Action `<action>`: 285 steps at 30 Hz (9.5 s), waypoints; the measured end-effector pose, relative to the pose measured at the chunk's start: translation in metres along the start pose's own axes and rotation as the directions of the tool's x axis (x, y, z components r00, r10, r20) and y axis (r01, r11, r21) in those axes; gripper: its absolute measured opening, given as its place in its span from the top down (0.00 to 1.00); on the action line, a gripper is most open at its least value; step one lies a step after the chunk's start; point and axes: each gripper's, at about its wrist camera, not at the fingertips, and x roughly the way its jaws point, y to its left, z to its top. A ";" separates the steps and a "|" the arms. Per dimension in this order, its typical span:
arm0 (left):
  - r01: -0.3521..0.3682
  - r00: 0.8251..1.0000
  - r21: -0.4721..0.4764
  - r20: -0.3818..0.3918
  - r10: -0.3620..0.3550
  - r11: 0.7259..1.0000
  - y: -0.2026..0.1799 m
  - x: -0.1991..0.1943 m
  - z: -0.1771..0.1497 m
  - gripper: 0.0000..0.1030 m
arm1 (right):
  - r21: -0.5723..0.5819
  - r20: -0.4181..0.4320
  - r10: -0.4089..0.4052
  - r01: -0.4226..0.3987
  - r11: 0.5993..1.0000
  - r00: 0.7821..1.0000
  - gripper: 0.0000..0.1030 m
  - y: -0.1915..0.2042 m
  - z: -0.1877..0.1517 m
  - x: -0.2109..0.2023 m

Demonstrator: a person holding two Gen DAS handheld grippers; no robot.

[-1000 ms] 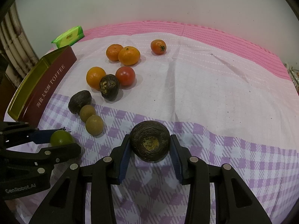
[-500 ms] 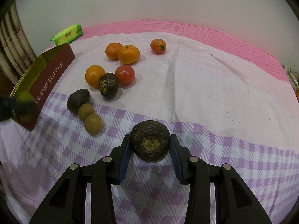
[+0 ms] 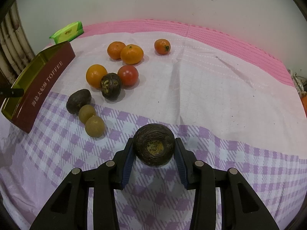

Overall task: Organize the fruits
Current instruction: 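Carry the green tomato into the gold tin tray and open the left gripper, then carry the passion fruit into the tin tray and open the right gripper, then move the right gripper around two small olive-brown fruits while the left gripper approaches a dark brown fruit, then close the left gripper on the dark brown round fruit and lift, then carry the dark brown fruit into the tin tray and open the left gripper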

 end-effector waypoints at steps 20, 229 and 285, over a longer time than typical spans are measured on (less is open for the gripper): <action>-0.040 0.998 0.009 -0.041 0.040 0.999 0.001 0.026 -0.015 0.65 | -0.005 -0.016 -0.020 0.020 1.000 1.000 0.60 0.002 0.002 0.001; 0.232 0.966 0.275 0.051 -0.255 0.933 -0.187 0.012 -0.024 0.33 | -0.062 0.163 0.060 -0.051 0.997 0.985 0.53 -0.009 -0.001 0.003; 0.042 0.996 -0.053 0.079 -0.038 0.998 0.031 -0.006 0.009 0.68 | -0.065 0.158 0.055 -0.045 0.997 0.986 0.41 -0.007 -0.001 0.006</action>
